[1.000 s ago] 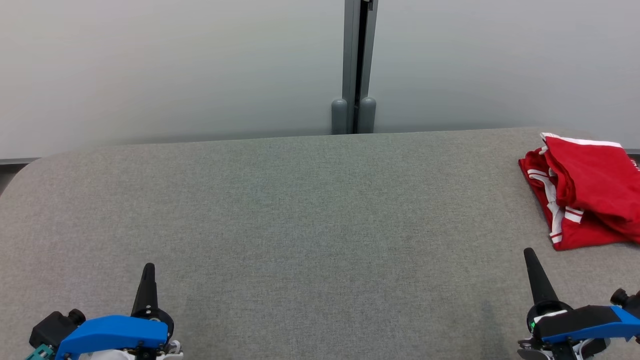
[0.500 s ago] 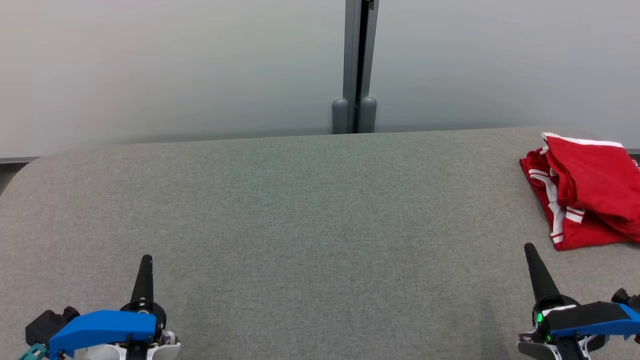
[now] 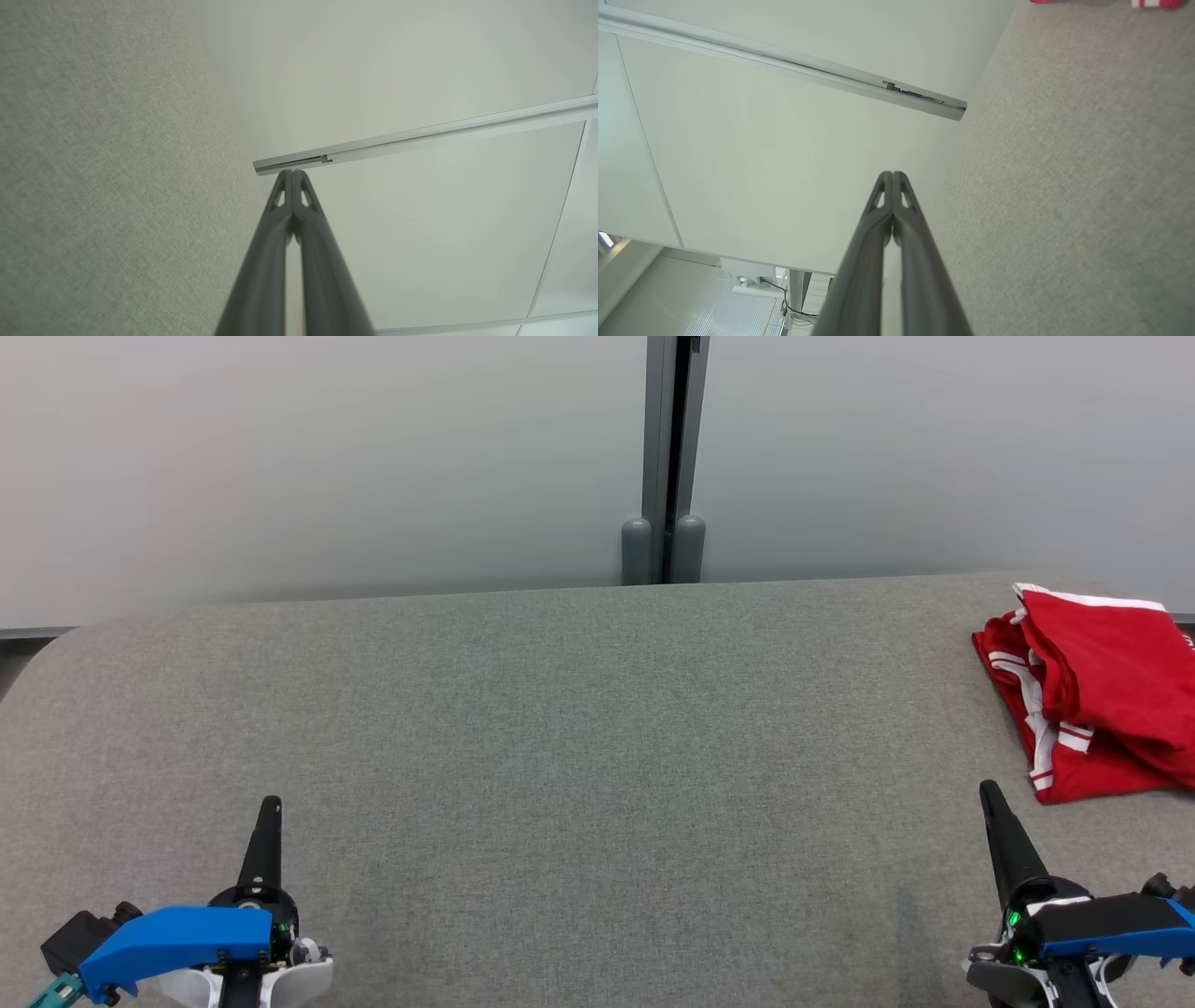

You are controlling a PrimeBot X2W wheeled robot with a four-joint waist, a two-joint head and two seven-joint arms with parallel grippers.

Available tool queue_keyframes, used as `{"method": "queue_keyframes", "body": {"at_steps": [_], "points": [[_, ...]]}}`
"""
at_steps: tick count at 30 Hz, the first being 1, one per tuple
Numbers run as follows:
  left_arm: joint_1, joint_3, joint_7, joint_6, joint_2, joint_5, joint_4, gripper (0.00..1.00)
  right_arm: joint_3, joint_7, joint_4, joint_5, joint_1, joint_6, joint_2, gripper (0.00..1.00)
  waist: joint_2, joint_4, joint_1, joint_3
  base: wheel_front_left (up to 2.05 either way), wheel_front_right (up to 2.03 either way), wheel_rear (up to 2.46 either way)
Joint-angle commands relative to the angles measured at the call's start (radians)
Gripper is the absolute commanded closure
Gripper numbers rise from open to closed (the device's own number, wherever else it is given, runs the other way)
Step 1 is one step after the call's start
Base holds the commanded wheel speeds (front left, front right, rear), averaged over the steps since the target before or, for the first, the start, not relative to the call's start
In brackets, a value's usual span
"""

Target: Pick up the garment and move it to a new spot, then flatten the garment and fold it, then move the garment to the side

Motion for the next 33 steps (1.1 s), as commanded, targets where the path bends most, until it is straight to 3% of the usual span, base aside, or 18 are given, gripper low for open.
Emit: {"method": "queue_keyframes", "body": {"at_steps": [1, 33], "points": [[-0.018, 0.012, 0.007, -0.007, -0.001, -0.021, -0.011, 1.0, -0.004, 0.007, -0.003, 0.027, -0.018, 0.0, -0.009, 1.0, -0.0001, 0.0, 0.0, 0.0, 0.0, 0.0, 0.0], [-0.036, 0.056, 0.067, -0.032, -0.022, -0.22, -0.032, 1.0, -0.006, 0.043, 0.007, 0.259, -0.037, 0.0, -0.01, 1.0, -0.0001, 0.004, 0.0, 0.004, 0.0, 0.0, 0.0]]}}
